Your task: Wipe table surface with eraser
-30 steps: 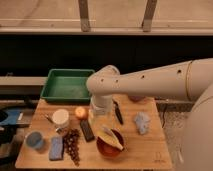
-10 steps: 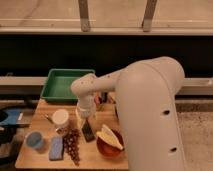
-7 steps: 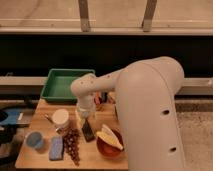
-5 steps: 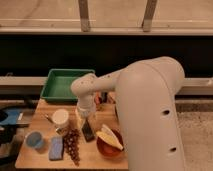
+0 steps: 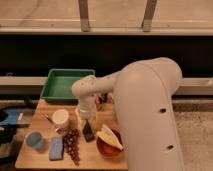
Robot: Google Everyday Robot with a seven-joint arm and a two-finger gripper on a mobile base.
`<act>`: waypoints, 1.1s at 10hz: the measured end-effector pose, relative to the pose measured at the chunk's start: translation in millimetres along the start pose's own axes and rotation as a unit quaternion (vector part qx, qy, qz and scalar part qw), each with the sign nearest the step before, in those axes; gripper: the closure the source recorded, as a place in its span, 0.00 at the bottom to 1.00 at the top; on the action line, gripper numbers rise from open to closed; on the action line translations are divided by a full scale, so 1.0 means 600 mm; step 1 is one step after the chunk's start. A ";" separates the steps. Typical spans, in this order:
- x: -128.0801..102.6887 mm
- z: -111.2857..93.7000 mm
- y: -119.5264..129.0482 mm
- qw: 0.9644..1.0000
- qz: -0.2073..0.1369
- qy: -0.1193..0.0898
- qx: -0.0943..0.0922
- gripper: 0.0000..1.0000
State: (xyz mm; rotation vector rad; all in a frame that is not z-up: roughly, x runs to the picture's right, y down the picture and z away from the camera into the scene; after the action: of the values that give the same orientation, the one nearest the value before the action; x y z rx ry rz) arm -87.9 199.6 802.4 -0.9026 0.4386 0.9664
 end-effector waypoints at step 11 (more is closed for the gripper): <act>-0.002 0.046 0.006 1.000 0.006 0.020 -0.009 0.74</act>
State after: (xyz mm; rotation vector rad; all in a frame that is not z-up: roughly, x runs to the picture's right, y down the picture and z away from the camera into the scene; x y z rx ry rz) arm -93.3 222.7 817.5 -0.9380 0.4701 0.9669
